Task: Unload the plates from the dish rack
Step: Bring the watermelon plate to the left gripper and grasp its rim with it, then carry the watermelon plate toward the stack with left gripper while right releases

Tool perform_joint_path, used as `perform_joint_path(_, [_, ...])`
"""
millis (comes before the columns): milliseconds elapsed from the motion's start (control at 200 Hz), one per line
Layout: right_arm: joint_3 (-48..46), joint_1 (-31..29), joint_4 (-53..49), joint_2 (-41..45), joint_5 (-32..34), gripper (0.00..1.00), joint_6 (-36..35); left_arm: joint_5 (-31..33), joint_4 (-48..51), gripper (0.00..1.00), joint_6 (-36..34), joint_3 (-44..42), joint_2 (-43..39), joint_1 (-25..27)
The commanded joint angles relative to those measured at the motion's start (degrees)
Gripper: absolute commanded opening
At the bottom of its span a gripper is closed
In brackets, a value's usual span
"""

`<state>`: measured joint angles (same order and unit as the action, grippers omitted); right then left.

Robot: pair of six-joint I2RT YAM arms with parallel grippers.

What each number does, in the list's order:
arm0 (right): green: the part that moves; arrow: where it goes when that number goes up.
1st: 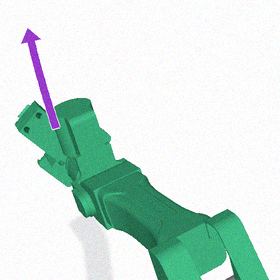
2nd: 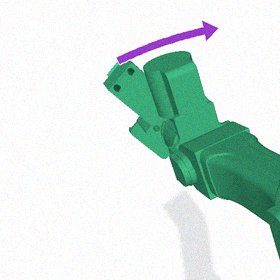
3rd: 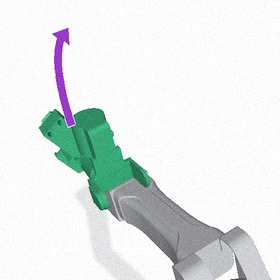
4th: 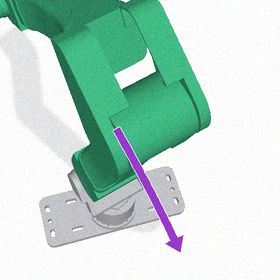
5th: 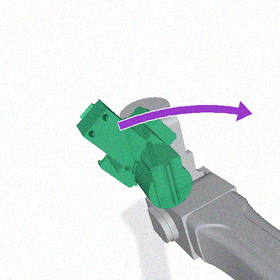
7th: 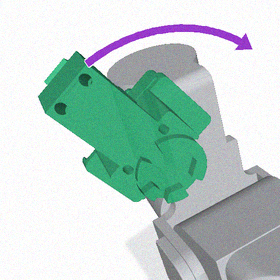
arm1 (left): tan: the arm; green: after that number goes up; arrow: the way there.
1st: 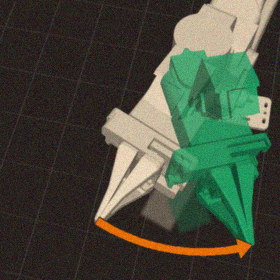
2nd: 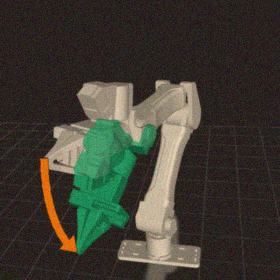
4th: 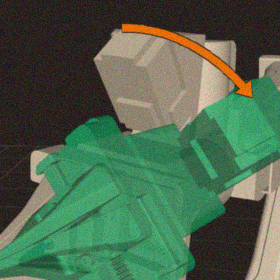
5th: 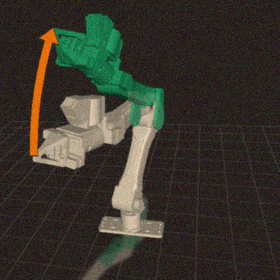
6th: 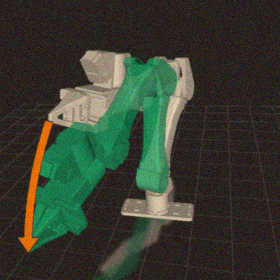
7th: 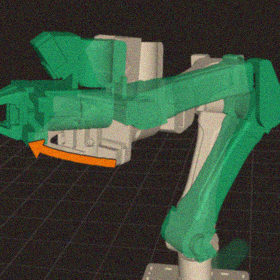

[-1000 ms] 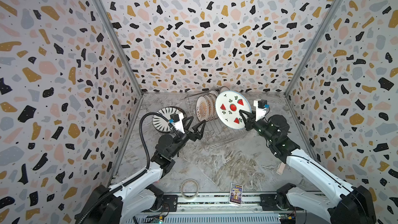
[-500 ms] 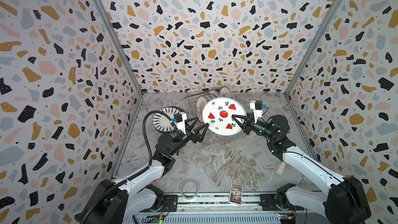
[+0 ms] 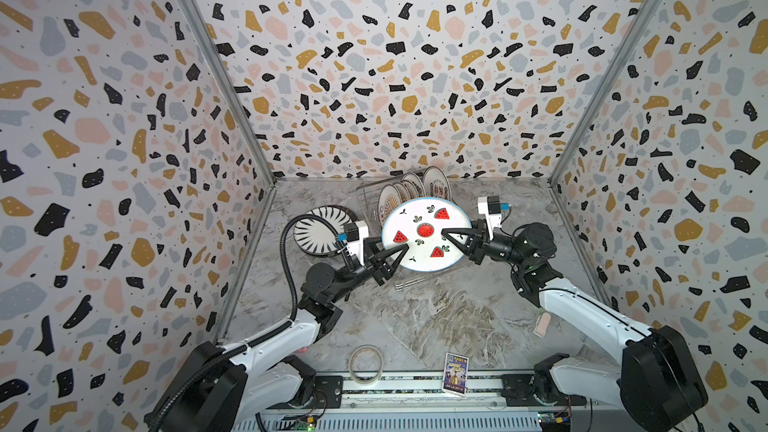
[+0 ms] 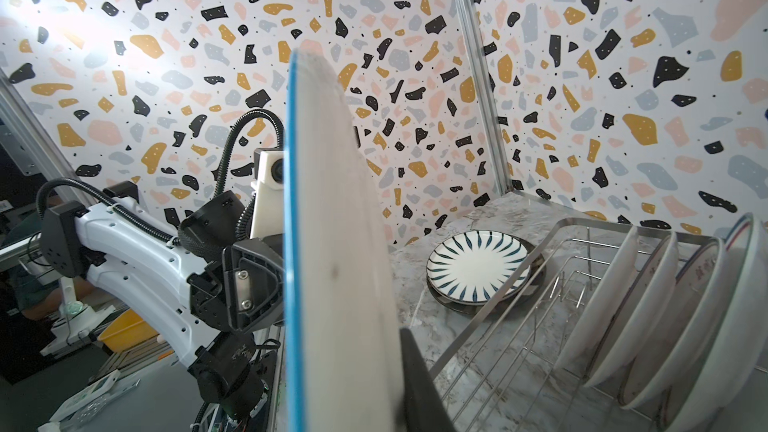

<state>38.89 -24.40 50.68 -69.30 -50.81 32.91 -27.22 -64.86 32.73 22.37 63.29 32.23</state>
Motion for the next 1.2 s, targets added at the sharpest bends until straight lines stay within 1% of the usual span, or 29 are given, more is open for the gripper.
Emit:
perform_joint_path(0, [1.3, 0.1, 9.4, 0.9, -1.8, 0.09, 1.8, -1.6, -4.4, 0.43, -0.3, 0.4, -0.1, 0.6])
perform_joint_path(75, [1.4, 0.1, 9.4, 0.3, -1.8, 0.09, 1.5, -2.1, -4.8, 0.33, 0.2, 0.2, -0.2, 0.7])
perform_joint_path(140, [1.8, 0.2, 9.2, -0.2, -1.7, 0.09, 1.5, -1.9, -4.9, 0.33, 0.3, 0.0, -0.5, 0.8])
perform_joint_path(215, [2.1, 0.2, 9.5, -1.0, -2.4, 0.09, 1.7, -1.8, -4.2, 0.27, 0.3, 0.2, -0.7, 0.8])
perform_joint_path(365, [2.4, 0.2, 10.6, -2.7, -2.4, 0.09, 2.2, -1.4, -3.5, 0.25, 0.6, 0.4, -0.9, 0.9])
perform_joint_path(481, [3.0, 0.1, 11.0, -4.5, -3.0, 0.1, 2.8, -0.7, -3.0, 0.14, 1.0, 0.2, -1.0, 1.0])
perform_joint_path(686, [4.4, 0.0, 11.0, -7.2, -3.5, 0.16, 3.6, 0.7, -2.5, 0.1, 1.7, 0.0, -0.8, 1.0])
perform_joint_path(746, [4.5, -0.1, 10.4, -7.5, -3.3, 0.2, 3.3, 2.1, -1.7, 0.08, 2.1, 0.3, -0.6, 1.0])
perform_joint_path(841, [4.8, -0.2, 9.6, -8.2, -2.5, 0.34, 2.7, 6.5, 2.1, 0.07, 2.9, 1.3, -0.2, 1.0])
perform_joint_path(911, [5.0, -0.5, 9.0, -8.6, -1.6, 0.43, 2.1, 8.2, 2.6, 0.07, 3.9, 2.0, 0.5, 0.9])
perform_joint_path(1016, [5.5, -0.8, 6.6, -8.6, -0.6, 0.47, 0.3, 9.6, 0.1, 0.03, 6.7, 2.1, 1.3, 0.8])
perform_joint_path(1101, [5.7, -0.9, 4.5, -8.2, 0.8, 0.55, -1.3, 10.0, -1.7, 0.04, 8.0, 2.1, 1.5, 0.8])
perform_joint_path(1146, [5.8, -1.1, 2.9, -7.6, 2.1, 0.62, -2.5, 10.4, -2.4, 0.03, 8.4, 2.0, 1.5, 0.7])
perform_joint_path(1196, [5.8, -1.4, 0.4, -6.7, 4.7, 0.72, -4.0, 11.2, -2.9, 0.03, 8.9, 2.0, 1.3, 0.5])
